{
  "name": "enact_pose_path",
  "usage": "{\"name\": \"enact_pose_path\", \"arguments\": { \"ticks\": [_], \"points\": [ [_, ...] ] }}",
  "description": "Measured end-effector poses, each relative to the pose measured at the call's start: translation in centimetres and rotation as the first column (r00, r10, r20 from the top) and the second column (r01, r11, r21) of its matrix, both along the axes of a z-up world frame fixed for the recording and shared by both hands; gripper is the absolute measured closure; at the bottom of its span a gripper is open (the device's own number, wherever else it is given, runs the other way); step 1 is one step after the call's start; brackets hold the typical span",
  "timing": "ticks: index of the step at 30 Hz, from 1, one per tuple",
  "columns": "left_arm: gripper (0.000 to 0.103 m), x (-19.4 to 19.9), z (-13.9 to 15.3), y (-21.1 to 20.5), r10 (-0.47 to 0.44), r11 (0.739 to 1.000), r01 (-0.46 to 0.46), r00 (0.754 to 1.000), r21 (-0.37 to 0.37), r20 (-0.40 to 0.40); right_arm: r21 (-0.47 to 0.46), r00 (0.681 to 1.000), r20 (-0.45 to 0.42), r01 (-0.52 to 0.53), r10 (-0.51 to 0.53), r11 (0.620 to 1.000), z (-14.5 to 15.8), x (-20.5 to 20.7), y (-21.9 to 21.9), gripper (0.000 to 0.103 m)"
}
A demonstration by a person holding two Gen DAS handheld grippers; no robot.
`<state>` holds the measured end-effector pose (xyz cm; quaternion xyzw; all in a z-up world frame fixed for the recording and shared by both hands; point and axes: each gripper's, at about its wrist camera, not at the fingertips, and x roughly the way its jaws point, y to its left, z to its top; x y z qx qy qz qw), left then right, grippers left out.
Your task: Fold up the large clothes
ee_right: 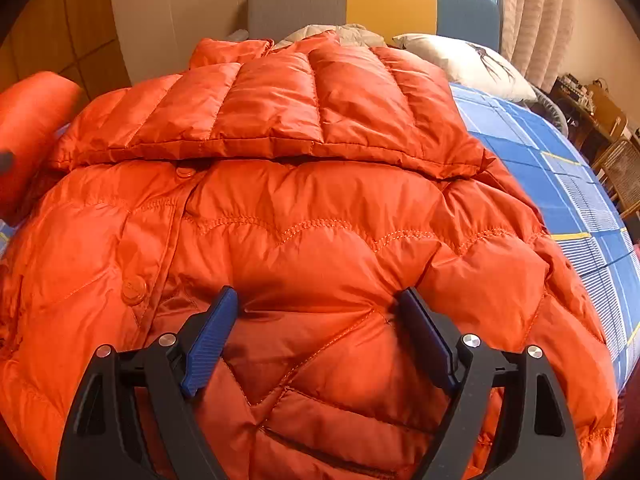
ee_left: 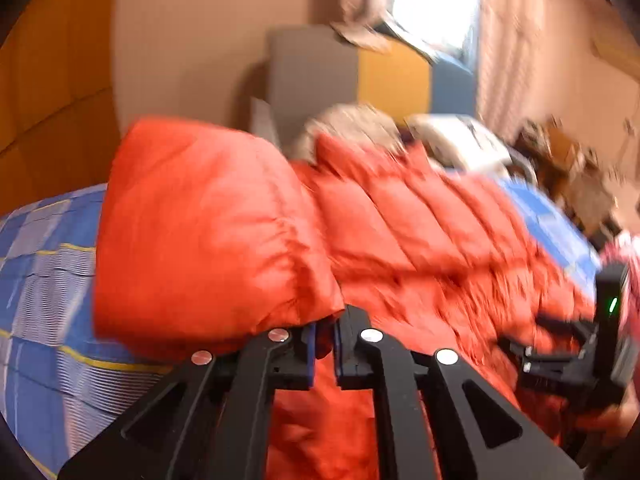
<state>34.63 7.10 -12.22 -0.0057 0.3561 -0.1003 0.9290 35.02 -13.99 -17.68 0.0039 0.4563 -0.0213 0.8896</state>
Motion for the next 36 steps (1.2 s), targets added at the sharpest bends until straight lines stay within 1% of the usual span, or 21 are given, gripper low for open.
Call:
{"name": "enact_pose_path", "arguments": {
  "ticks": [1, 2, 3, 5, 7, 9, 11, 14, 17, 18, 20, 22, 23, 24, 25, 28, 31, 32, 34, 35, 36],
  "points": [
    [0.088, 0.1, -0.8, -1.1, -0.016, 1.000, 0.017, 1.000, 0.020, -0.018, 0.007, 1.000, -0.002, 0.000, 0.000, 1.000, 0.0, 0.0, -0.1, 0.020],
    [0.078, 0.1, -1.4, -1.8, -0.028, 0.999, 0.029, 0.999, 0.029, -0.029, 0.009, 1.000, -0.003, 0.000, 0.000, 1.000, 0.0, 0.0, -0.1, 0.020],
    [0.070, -0.1, -1.7, -2.1, -0.035, 0.999, 0.036, 0.999, 0.028, -0.035, 0.011, 1.000, -0.004, -0.001, 0.001, 1.000, -0.1, 0.1, -0.1, 0.020],
    [0.067, -0.4, -2.2, -2.5, -0.041, 0.999, 0.042, 0.998, 0.011, -0.052, 0.014, 1.000, -0.003, -0.003, 0.003, 1.000, -0.1, 0.1, -0.1, 0.019],
    [0.061, -1.1, -2.3, -2.3, -0.047, 0.999, 0.047, 0.998, -0.015, -0.045, 0.019, 1.000, -0.002, -0.002, 0.002, 1.000, -0.1, 0.2, -0.2, 0.019],
    [0.048, -1.7, -1.8, -1.8, -0.055, 0.998, 0.054, 0.998, -0.037, -0.022, 0.021, 1.000, -0.001, -0.002, 0.002, 1.000, -0.1, 0.3, -0.2, 0.019],
    [0.042, -2.5, -1.5, -1.4, -0.048, 0.997, 0.048, 0.999, -0.061, 0.000, 0.028, 1.000, 0.000, -0.002, 0.002, 1.000, -0.1, 0.3, -0.2, 0.019],
    [0.042, -4.5, -1.0, 0.8, -0.013, 0.991, 0.015, 1.000, -0.136, 0.015, 0.070, 1.000, 0.003, 0.001, -0.001, 0.998, 0.1, 0.3, -0.9, 0.019],
    [0.044, -5.6, -1.3, 3.0, 0.050, 0.981, -0.051, 0.999, -0.185, -0.007, 0.118, 1.000, 0.018, 0.017, -0.020, 0.993, 0.8, 0.0, -1.6, 0.019],
    [0.044, -6.1, -1.5, 3.9, 0.075, 0.978, -0.075, 0.997, -0.192, -0.010, 0.135, 0.999, 0.023, 0.027, -0.030, 0.990, 1.0, -0.1, -1.9, 0.020],
    [0.044, -6.2, -2.4, 4.8, 0.101, 0.978, -0.106, 0.994, -0.179, -0.037, 0.196, 0.999, 0.030, 0.031, -0.038, 0.980, 1.6, -0.3, -2.3, 0.022],
    [0.044, -5.7, -3.5, 5.6, 0.127, 0.977, -0.139, 0.988, -0.162, -0.082, 0.268, 0.999, 0.044, 0.000, -0.012, 0.963, 2.4, -0.2, -2.1, 0.029],
    [0.045, -5.5, -4.0, 6.1, 0.139, 0.977, -0.154, 0.985, -0.149, -0.106, 0.298, 0.999, 0.050, -0.016, 0.001, 0.955, 2.8, 0.0, -1.9, 0.030],
    [0.046, -5.4, -4.3, 6.6, 0.148, 0.974, -0.165, 0.983, -0.155, -0.113, 0.328, 0.998, 0.058, -0.033, 0.015, 0.944, 3.1, 0.1, -1.5, 0.030],
    [0.046, -5.4, -4.6, 6.8, 0.153, 0.972, -0.171, 0.981, -0.160, -0.118, 0.378, 0.997, 0.066, -0.063, 0.041, 0.924, 3.6, 0.5, -0.7, 0.030],
    [0.047, -4.9, -5.3, 6.2, 0.159, 0.973, -0.176, 0.980, -0.148, -0.119, 0.463, 0.993, 0.067, -0.114, 0.094, 0.879, 4.2, 1.8, 1.5, 0.030],
    [0.047, -4.4, -5.3, 5.7, 0.160, 0.974, -0.176, 0.980, -0.142, -0.118, 0.509, 0.992, 0.037, -0.124, 0.123, 0.852, 3.7, 3.4, 3.3, 0.030],
    [0.047, -4.1, -5.1, 5.6, 0.164, 0.973, -0.180, 0.979, -0.145, -0.118, 0.504, 0.991, 0.025, -0.127, 0.132, 0.854, 3.5, 4.0, 3.8, 0.034],
    [0.047, -3.7, -4.8, 5.8, 0.169, 0.969, -0.188, 0.978, -0.161, -0.121, 0.488, 0.987, 0.016, -0.148, 0.161, 0.860, 3.2, 5.3, 4.7, 0.075],
    [0.047, -3.5, -4.6, 6.0, 0.174, 0.967, -0.193, 0.977, -0.167, -0.122, 0.476, 0.987, 0.027, -0.153, 0.160, 0.866, 3.7, 5.5, 4.7, 0.081],
    [0.047, -3.5, -4.4, 6.1, 0.174, 0.966, -0.194, 0.977, -0.174, -0.124, 0.441, 0.986, 0.066, -0.166, 0.152, 0.882, 4.7, 5.6, 4.7, 0.090]
  ]
}}
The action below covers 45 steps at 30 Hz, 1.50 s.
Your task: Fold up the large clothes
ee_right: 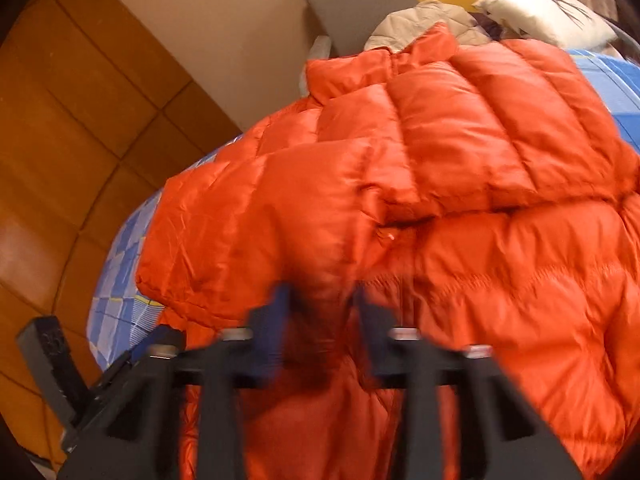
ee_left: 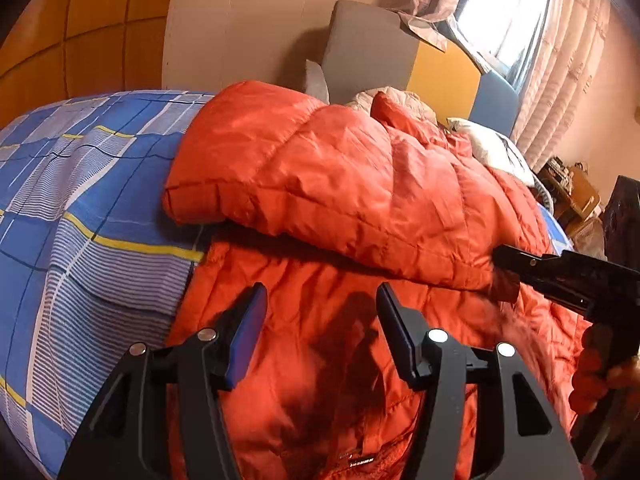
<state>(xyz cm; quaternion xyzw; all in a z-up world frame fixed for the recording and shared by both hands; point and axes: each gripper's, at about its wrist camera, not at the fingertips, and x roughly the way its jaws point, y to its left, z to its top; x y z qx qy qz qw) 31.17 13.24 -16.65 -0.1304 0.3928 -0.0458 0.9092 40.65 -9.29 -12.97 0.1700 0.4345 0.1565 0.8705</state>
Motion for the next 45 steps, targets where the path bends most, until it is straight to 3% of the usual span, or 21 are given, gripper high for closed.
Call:
{"name": "enact_pose_path", "arguments": {
  "ticks": [4, 8, 18, 24, 27, 30, 31, 33, 40, 45],
  "points": [
    [0.046, 1.2, 0.9, 0.0, 0.003, 1.000, -0.003, 1.000, 0.017, 0.010, -0.084, 0.990, 0.114, 0.088, -0.078, 0.993, 3.3, 0.8, -1.6, 0.097],
    [0.046, 3.5, 0.7, 0.2, 0.025, 0.998, -0.025, 1.000, 0.051, -0.007, -0.123, 0.974, 0.143, 0.196, -0.178, 0.973, 4.3, 2.7, -4.7, 0.097],
    [0.046, 6.3, 0.1, 1.4, 0.093, 0.995, -0.092, 0.995, 0.043, -0.030, -0.160, 0.925, 0.107, 0.379, -0.366, 0.912, 1.6, 4.2, -12.4, 0.097],
    [0.046, 5.8, 0.8, 1.8, 0.129, 0.991, -0.129, 0.992, 0.040, 0.006, -0.196, 0.925, 0.065, 0.379, -0.374, 0.904, -0.6, 5.0, -13.3, 0.097],
    [0.044, 5.9, 2.3, 1.7, 0.121, 0.992, -0.122, 0.991, 0.021, 0.053, -0.153, 0.922, 0.053, 0.386, -0.382, 0.910, -0.3, 4.7, -13.8, 0.094],
    [0.041, 6.6, 3.8, 1.1, 0.097, 0.995, -0.097, 0.991, 0.003, 0.088, -0.168, 0.919, 0.093, 0.395, -0.384, 0.903, 0.8, 3.7, -13.9, 0.075],
    [0.041, 7.0, 4.1, 0.8, 0.087, 0.996, -0.087, 0.991, 0.001, 0.098, -0.170, 0.917, 0.114, 0.396, -0.381, 0.902, 1.4, 3.2, -13.8, 0.064],
    [0.041, 8.2, 4.4, 0.0, 0.063, 0.998, -0.064, 0.993, 0.007, 0.101, -0.183, 0.915, 0.159, 0.396, -0.371, 0.900, 2.3, 2.6, -13.4, 0.056],
    [0.041, 12.2, 3.8, -2.1, -0.003, 1.000, 0.002, 0.998, 0.028, 0.064, -0.210, 0.951, 0.179, 0.285, -0.250, 0.935, 3.0, 4.6, -10.2, 0.056],
    [0.039, 14.6, 2.5, -2.3, -0.018, 0.998, 0.017, 1.000, 0.055, 0.017, -0.253, 0.962, 0.095, 0.273, -0.257, 0.928, 0.4, 8.3, -10.1, 0.056]
  ]
}}
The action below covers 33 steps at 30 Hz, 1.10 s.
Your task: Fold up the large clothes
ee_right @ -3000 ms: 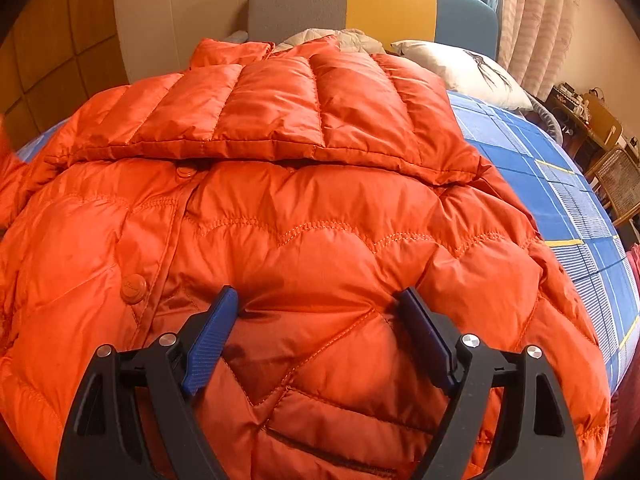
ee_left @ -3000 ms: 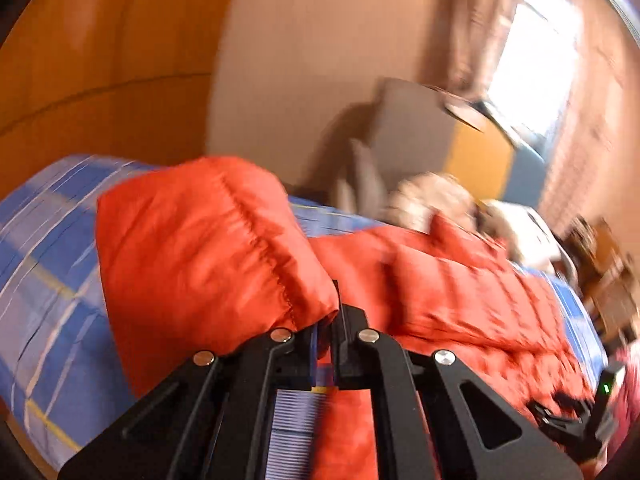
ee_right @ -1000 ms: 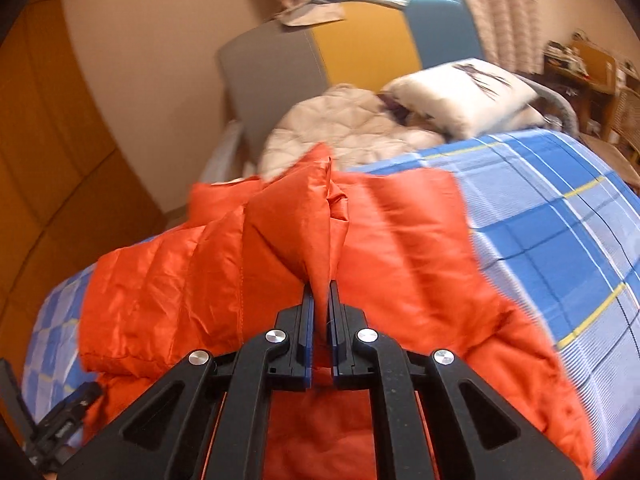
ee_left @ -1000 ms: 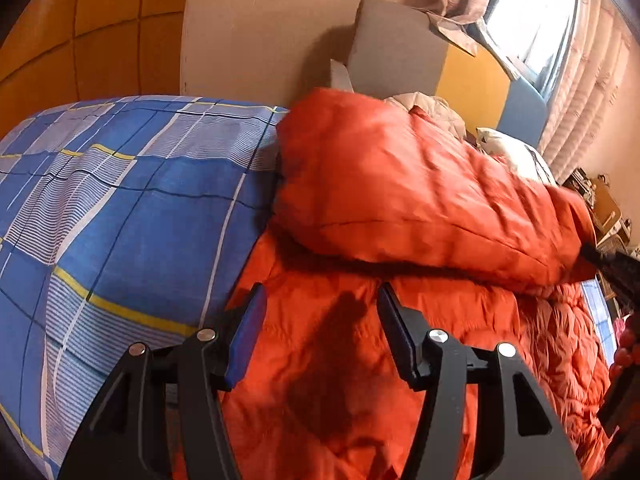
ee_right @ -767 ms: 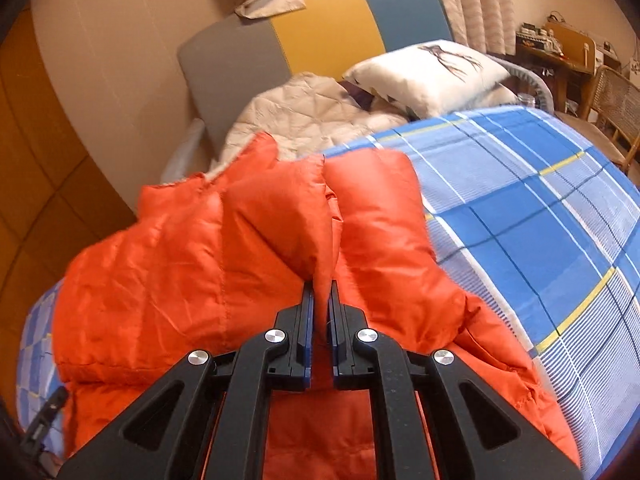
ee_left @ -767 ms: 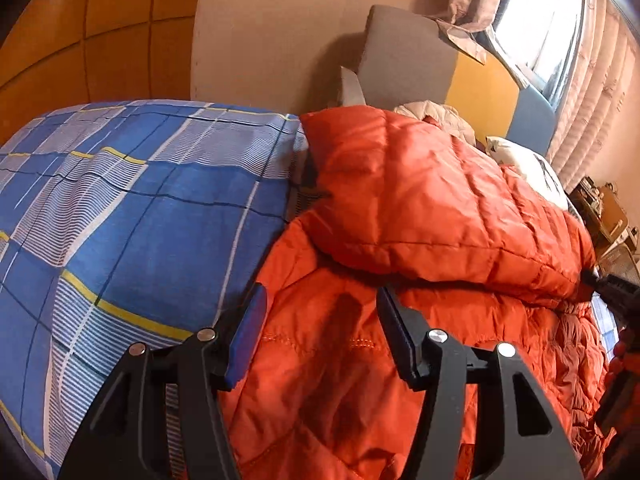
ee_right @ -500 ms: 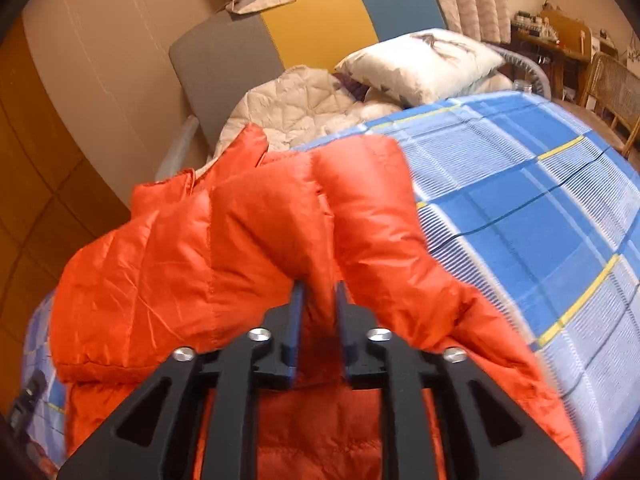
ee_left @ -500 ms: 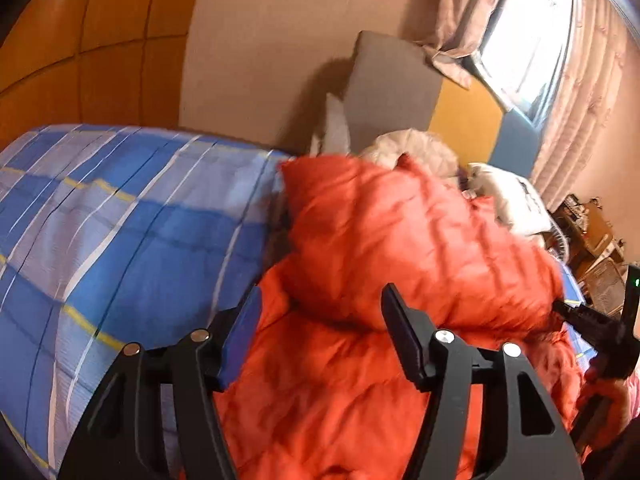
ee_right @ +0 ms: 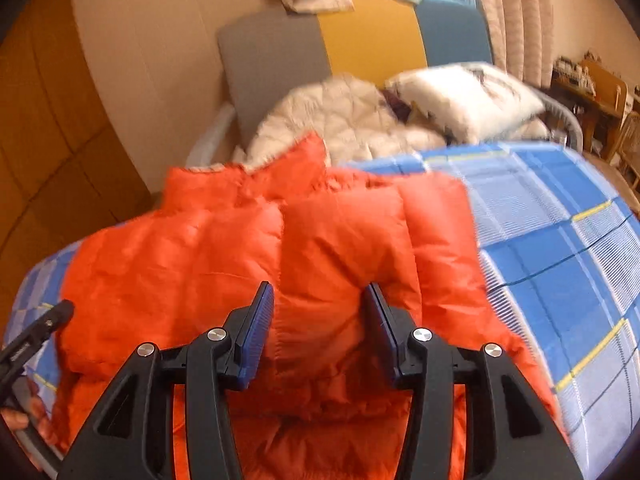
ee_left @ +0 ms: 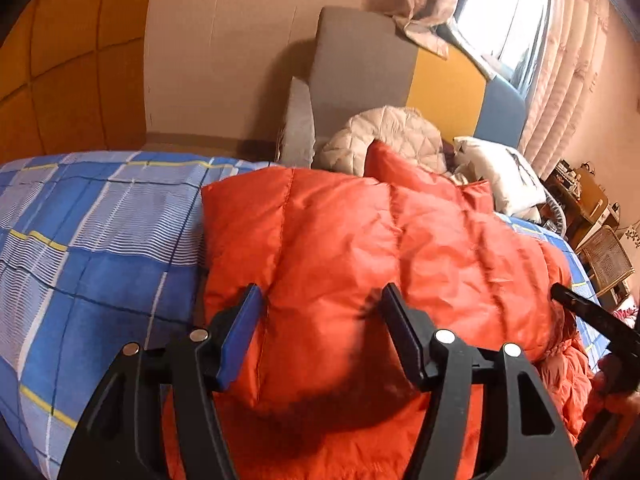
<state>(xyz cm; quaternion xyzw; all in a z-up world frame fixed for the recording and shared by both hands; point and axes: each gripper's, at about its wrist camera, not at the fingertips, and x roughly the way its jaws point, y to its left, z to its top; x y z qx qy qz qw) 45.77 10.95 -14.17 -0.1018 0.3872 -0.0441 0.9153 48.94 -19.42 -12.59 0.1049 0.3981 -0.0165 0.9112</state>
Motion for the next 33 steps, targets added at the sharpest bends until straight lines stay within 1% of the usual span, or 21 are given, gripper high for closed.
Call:
{"name": "enact_pose_path", "arguments": {
  "ticks": [3, 7, 9, 12, 14, 15, 17, 18, 19, 21, 24, 28, 33],
  "points": [
    [0.039, 0.8, -1.2, 0.1, 0.001, 1.000, -0.001, 1.000, 0.001, -0.028, -0.010, 0.999, -0.039, 0.008, -0.009, 1.000, -1.5, 1.3, -0.3, 0.056],
    [0.038, 1.2, -2.8, 0.4, 0.009, 1.000, -0.009, 0.999, -0.017, -0.049, 0.007, 0.998, -0.063, 0.013, -0.013, 1.000, -3.3, 2.2, -0.4, 0.056],
    [0.038, 1.4, -3.4, 0.6, 0.007, 1.000, -0.009, 0.998, -0.028, -0.057, -0.006, 0.998, -0.069, 0.004, -0.004, 1.000, -4.1, 2.7, -0.4, 0.056],
    [0.038, 1.7, -4.0, 0.7, 0.007, 0.999, -0.010, 0.997, -0.040, -0.077, -0.017, 0.996, -0.085, 0.003, -0.005, 1.000, -4.3, 3.2, -0.3, 0.056],
    [0.037, 1.7, -3.9, 0.8, 0.014, 0.999, -0.017, 0.996, -0.028, -0.091, -0.013, 0.994, -0.107, 0.007, -0.008, 1.000, -3.9, 3.3, -0.4, 0.056],
    [0.033, 1.3, -3.5, 0.9, 0.031, 0.999, -0.032, 0.995, -0.014, -0.098, 0.001, 0.993, -0.121, 0.014, -0.014, 1.000, -3.6, 3.2, -0.6, 0.055],
    [0.026, 0.4, -2.9, 1.2, 0.052, 0.999, -0.052, 0.994, -0.003, -0.093, 0.054, 0.994, -0.111, 0.029, -0.023, 0.998, -2.4, 2.0, -1.3, 0.045],
    [0.026, -0.4, -2.6, 1.4, 0.058, 0.998, -0.058, 0.994, -0.003, -0.088, 0.060, 0.995, -0.098, 0.032, -0.026, 0.998, -1.7, 1.3, -1.4, 0.036],
    [0.026, -1.0, -2.3, 1.7, 0.063, 0.998, -0.064, 0.994, -0.004, -0.086, 0.047, 0.996, -0.082, 0.035, -0.031, 0.998, -1.0, 0.1, -1.6, 0.031],
    [0.024, -3.0, -1.8, 2.3, 0.071, 0.997, -0.071, 0.995, -0.005, -0.071, 0.040, 0.997, -0.072, 0.026, -0.023, 0.999, -0.3, -1.4, -1.9, 0.030],
    [0.024, -5.8, -1.7, 3.2, 0.070, 0.998, -0.070, 0.995, -0.001, -0.072, 0.047, 0.993, -0.119, 0.029, -0.023, 0.998, -0.4, -4.1, -3.1, 0.030],
    [0.024, -9.5, -2.2, 4.2, 0.066, 0.998, -0.066, 0.995, 0.004, -0.078, 0.041, 0.988, -0.151, 0.041, -0.035, 0.998, -0.8, -8.4, -5.0, 0.030],
    [0.024, -14.9, -2.3, 5.1, 0.046, 0.999, -0.047, 0.997, -0.016, -0.061, -0.013, 0.986, -0.167, 0.014, -0.016, 1.000, -0.9, -13.5, -6.5, 0.030]
  ]
}}
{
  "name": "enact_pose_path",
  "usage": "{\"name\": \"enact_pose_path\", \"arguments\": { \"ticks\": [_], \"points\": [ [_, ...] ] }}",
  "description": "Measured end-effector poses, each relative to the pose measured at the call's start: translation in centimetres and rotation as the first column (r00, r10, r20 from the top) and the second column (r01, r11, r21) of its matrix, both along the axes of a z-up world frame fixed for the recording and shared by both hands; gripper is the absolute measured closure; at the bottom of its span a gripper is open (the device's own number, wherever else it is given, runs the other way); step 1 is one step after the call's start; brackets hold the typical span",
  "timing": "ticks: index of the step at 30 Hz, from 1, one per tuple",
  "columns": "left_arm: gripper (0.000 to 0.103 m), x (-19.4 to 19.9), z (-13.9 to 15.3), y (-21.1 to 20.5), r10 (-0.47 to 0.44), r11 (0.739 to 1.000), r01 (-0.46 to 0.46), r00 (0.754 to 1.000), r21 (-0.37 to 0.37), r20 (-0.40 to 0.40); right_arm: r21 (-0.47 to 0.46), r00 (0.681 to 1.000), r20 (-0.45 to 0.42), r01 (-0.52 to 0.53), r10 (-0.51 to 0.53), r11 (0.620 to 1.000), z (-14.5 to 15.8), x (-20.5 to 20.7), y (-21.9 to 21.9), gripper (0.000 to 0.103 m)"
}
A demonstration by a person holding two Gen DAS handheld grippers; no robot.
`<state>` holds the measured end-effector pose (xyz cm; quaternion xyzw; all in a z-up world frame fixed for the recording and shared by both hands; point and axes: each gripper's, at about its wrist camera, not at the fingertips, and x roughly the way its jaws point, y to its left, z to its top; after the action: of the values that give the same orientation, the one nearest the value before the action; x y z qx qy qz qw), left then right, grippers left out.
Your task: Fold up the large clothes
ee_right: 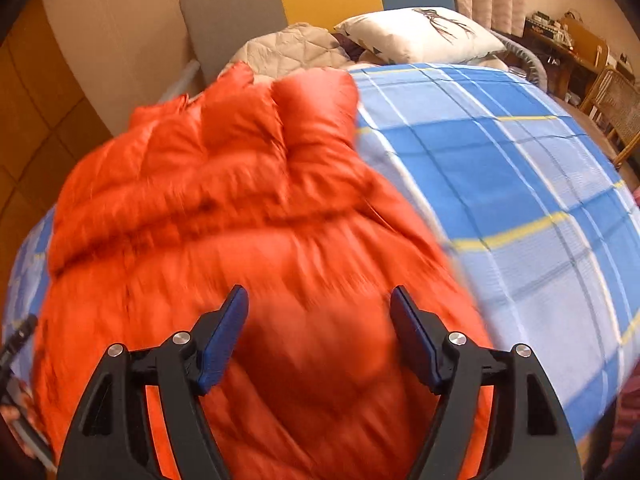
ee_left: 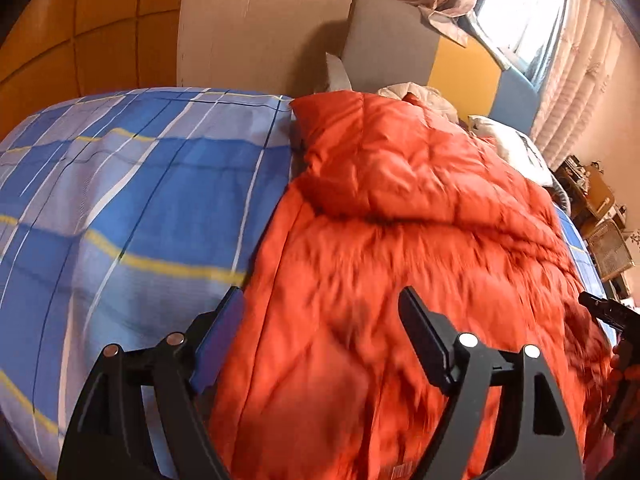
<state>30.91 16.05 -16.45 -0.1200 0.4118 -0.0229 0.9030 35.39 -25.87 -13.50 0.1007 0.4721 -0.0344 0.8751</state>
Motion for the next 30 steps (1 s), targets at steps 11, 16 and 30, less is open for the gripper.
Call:
{"name": "enact_pose_path", "arguments": {
  "ticks": [11, 16, 30],
  "points": [
    [0.025, -9.8, -1.3, 3.6, -0.010, 0.995, 0.009, 1.000, -0.095, -0.011, -0.031, 0.999, 0.044, 0.010, -0.009, 0.999, 1.3, -11.4, -3.3, 0.025],
    [0.035, -12.2, -2.7, 3.8, -0.042, 0.990, 0.035, 0.998, -0.136, -0.045, 0.049, 0.998, -0.030, 0.057, -0.055, 0.997, -0.9, -14.6, -6.2, 0.023],
    [0.093, -15.0, -1.9, 2.5, -0.109, 0.984, 0.103, 0.993, -0.144, -0.037, 0.162, 0.999, -0.017, -0.032, 0.035, 0.986, -1.0, -16.3, -4.9, 0.089]
  ]
}}
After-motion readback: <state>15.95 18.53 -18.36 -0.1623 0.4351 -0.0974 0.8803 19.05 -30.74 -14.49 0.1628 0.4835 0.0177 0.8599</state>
